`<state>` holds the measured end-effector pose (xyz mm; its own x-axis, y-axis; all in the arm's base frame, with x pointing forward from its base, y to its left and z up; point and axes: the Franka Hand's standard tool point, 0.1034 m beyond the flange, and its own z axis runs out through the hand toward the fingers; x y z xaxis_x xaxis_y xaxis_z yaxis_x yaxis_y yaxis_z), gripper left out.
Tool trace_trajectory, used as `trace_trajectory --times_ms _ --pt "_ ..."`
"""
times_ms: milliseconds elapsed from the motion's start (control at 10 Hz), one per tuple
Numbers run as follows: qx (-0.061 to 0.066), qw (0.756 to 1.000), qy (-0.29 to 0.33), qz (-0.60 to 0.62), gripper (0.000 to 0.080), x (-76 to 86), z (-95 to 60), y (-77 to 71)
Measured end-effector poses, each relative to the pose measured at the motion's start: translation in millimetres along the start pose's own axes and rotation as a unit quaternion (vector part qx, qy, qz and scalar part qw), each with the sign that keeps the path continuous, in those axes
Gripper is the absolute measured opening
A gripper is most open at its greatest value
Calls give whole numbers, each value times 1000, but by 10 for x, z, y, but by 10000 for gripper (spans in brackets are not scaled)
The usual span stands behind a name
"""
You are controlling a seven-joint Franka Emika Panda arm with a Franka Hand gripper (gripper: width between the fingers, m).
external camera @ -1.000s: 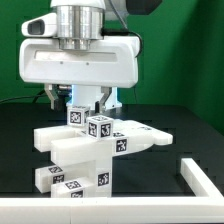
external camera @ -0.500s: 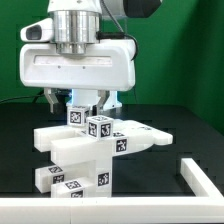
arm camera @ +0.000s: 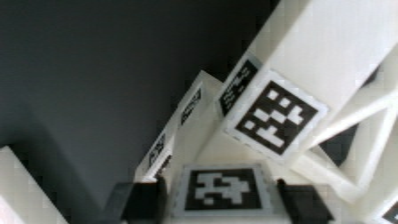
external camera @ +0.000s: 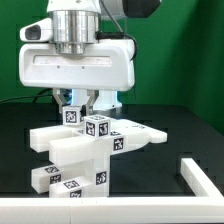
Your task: Assemble chair
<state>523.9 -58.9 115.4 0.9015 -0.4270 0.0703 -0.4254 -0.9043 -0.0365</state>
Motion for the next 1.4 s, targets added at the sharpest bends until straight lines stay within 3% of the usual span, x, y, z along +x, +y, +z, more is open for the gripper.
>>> trace_trajectory --times_ms 300,500,700,800,900,1000,1100,1200,1300,1400 --pt "4 985 3 172 285 14 5 -16" --pt "16 948 2 317 285 23 8 -38" --pt "36 907 -3 419 285 33 5 -47" --pt "36 907 -3 420 285 32 6 -49" --pt "36 911 -2 411 369 32 7 -47" --pt "36 915 -2 403 506 32 7 -47" --pt "34 931 1 362 506 42 4 -32" --pt "34 963 3 266 620 68 -10 -5" --pt "34 985 4 171 644 107 -39 -12" --pt "23 996 5 85 648 107 -49 -33"
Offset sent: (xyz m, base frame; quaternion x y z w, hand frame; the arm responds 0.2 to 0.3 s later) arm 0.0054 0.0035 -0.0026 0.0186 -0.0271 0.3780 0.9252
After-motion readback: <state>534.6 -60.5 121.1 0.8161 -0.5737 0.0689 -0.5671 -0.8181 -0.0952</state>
